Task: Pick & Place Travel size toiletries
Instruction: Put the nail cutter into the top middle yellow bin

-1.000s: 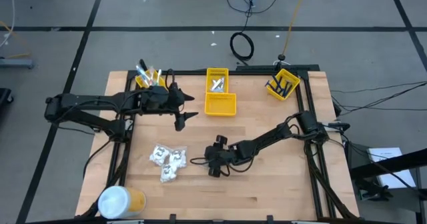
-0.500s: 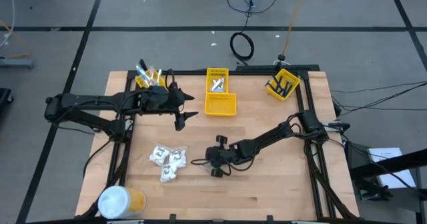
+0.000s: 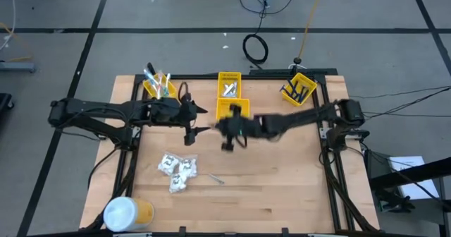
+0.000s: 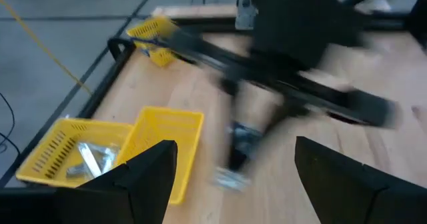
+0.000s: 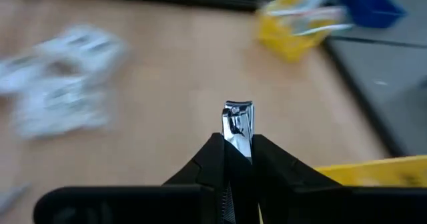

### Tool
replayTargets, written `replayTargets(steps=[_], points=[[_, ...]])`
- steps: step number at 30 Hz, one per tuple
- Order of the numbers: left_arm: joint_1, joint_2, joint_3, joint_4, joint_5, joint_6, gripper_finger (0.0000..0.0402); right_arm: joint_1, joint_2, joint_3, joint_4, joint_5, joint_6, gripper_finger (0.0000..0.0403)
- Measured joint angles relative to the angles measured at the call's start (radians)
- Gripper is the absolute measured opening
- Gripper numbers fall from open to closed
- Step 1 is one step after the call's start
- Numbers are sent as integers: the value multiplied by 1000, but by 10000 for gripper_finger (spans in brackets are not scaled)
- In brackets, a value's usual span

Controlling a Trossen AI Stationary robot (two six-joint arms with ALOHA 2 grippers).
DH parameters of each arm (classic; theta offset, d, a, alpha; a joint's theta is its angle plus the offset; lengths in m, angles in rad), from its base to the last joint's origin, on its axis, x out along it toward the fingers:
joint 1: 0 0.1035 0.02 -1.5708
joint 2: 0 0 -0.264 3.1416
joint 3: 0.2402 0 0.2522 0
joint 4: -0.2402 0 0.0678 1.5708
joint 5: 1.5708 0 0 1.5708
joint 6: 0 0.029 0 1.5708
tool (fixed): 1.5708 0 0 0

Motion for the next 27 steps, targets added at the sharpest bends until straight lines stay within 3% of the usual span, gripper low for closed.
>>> replayTargets(steps=[4, 8, 13, 27], points=[[-5, 20, 0, -14, 0, 0, 294, -164, 7, -2, -14, -6, -36, 42], [-5, 43, -2, -49, -1, -6, 294, -323, 31, 1, 19, -107, -20, 42], [-3, 72, 0, -46, 0, 12, 294, -443, 41, -2, 25, -166, 2, 43], [-1, 157, 2, -8, -9, 41, 294, -484, 47, -1, 75, -187, 37, 193]])
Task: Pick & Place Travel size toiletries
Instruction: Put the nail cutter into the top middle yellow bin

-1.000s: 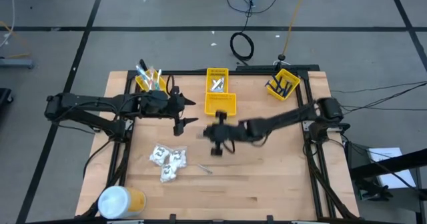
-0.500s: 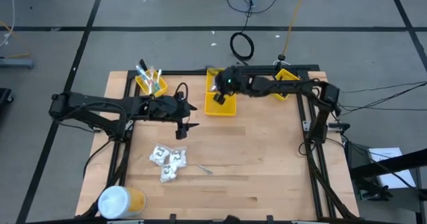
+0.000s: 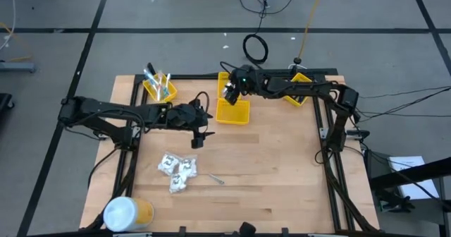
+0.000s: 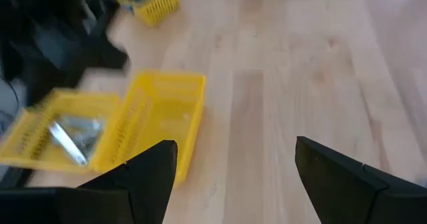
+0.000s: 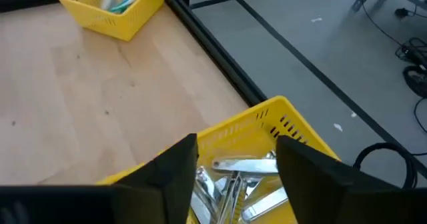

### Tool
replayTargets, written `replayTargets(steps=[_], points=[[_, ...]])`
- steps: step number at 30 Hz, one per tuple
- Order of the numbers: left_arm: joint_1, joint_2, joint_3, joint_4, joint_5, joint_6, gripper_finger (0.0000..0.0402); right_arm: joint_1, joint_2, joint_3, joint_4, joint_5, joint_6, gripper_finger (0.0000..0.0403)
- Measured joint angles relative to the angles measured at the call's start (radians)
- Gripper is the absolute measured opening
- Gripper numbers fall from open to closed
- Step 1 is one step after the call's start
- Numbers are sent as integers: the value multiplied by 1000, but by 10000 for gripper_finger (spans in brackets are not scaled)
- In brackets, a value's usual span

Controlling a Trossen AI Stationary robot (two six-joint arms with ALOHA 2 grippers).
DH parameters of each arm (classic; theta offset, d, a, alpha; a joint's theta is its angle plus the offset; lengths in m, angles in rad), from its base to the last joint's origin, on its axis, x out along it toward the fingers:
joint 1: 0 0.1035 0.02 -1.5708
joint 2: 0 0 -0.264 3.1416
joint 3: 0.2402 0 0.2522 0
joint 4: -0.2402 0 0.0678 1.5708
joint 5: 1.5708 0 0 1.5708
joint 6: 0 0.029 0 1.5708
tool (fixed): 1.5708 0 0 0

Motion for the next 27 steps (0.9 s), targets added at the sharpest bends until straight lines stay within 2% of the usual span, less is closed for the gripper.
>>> replayTargets(steps=[4, 9, 12, 19, 27], points=[[-7, 41, -1, -29, 18, -2, 294, 28, -23, -1, -8, -37, -19, 215], [-53, 143, -2, -97, 177, 159, 294, 104, -100, 0, -3, -133, -62, 218], [-95, 218, -2, -87, 225, 215, 294, 157, -147, 0, -4, -139, -80, 211], [-188, 365, -2, -51, 235, 214, 294, 246, -273, 0, -102, -130, -81, 201], [-278, 472, -2, 100, 355, 189, 294, 334, -310, 0, -121, -130, -33, 201]])
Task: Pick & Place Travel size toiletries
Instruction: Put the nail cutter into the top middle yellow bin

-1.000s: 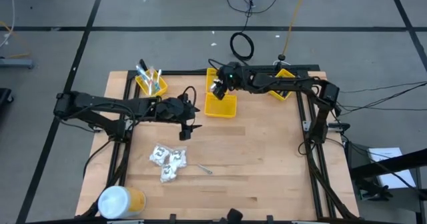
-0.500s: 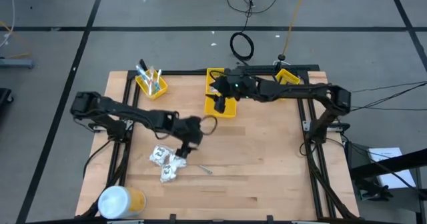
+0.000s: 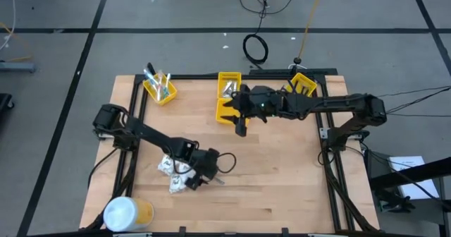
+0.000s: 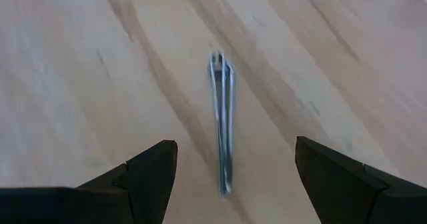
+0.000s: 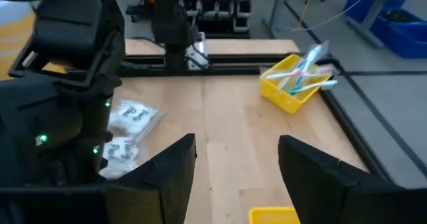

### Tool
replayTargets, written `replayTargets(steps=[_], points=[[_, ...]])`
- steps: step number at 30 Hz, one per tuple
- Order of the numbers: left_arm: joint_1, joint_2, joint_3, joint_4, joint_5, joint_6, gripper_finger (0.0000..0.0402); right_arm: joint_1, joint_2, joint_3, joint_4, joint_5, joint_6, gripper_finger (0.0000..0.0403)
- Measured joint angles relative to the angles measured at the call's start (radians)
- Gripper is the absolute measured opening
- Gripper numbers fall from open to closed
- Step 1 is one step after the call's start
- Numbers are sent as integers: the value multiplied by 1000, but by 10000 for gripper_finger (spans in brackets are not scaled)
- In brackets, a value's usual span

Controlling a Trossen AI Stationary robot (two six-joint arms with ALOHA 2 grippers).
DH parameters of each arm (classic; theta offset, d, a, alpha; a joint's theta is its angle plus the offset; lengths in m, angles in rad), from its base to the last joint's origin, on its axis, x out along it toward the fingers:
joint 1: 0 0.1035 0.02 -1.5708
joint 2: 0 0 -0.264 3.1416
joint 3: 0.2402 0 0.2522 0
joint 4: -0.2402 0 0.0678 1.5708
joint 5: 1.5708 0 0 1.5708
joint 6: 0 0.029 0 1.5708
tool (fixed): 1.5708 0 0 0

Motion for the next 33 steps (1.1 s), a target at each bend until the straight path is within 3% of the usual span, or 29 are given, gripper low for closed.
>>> replayTargets(steps=[7, 14, 18, 26, 33], points=[[-5, 76, 0, 85, -76, -60, 294, 48, 1, -13, -4, 3, 21, 200], [-1, 137, 6, 87, -36, -56, 280, 95, -29, -14, 14, 3, 6, 199], [4, 123, 5, 65, -30, -71, 216, 129, -58, -16, 9, 2, -7, 196], [47, 112, 4, 13, -2, -35, 19, 199, -129, -15, -9, 13, -55, 196], [114, -36, -9, -129, -127, 100, 16, 234, -173, -53, -28, 185, -106, 196]])
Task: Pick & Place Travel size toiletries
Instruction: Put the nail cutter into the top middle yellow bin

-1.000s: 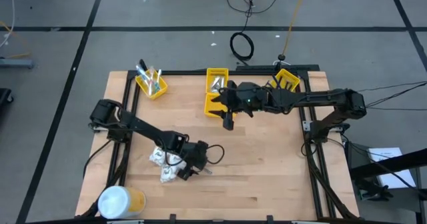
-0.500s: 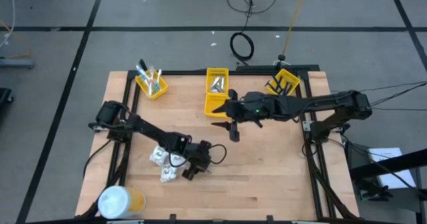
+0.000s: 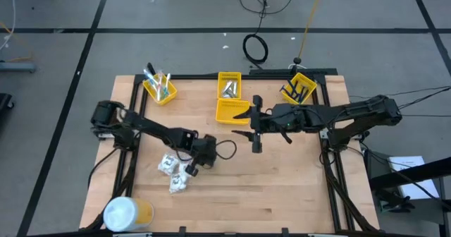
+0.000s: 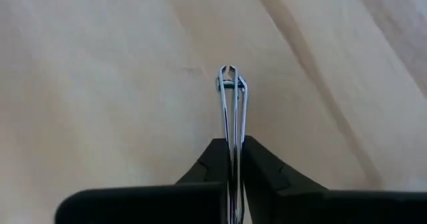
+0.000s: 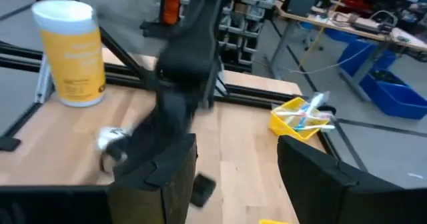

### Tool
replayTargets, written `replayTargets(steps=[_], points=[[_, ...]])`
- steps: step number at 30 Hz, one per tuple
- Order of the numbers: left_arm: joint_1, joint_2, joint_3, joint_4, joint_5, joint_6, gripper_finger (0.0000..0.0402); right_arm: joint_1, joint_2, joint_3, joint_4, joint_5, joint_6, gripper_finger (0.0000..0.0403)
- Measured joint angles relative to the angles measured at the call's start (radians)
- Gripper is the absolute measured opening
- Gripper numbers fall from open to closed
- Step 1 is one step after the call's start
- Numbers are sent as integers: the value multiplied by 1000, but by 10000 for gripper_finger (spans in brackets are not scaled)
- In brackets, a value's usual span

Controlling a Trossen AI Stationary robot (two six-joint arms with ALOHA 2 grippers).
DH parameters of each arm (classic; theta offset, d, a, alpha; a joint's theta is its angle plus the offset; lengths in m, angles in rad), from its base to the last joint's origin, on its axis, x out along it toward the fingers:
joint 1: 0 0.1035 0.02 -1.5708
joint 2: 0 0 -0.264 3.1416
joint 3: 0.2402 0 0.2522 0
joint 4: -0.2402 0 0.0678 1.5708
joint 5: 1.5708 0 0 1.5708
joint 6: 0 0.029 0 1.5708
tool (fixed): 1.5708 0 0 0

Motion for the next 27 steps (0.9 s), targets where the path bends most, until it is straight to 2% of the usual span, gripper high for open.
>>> replayTargets(steps=[4, 8, 14, 19, 22, 27], points=[[95, -102, 7, 18, -47, 128, 9, 1, -42, -100, 102, 6, -2, 196], [231, -175, 6, 34, -11, 177, 17, 2, -90, -246, 271, 6, -1, 196], [457, -205, 6, 281, 15, 151, 8, 2, -126, -484, 611, 5, -37, 196], [602, -142, 16, 471, 110, 37, 10, -9, -125, -594, 834, 45, -116, 196], [659, -62, 87, 444, 120, -12, 6, -14, -134, -596, 835, 104, -120, 196], [704, 105, 284, 282, 103, -86, 12, -21, -133, -596, 823, 107, -115, 196]])
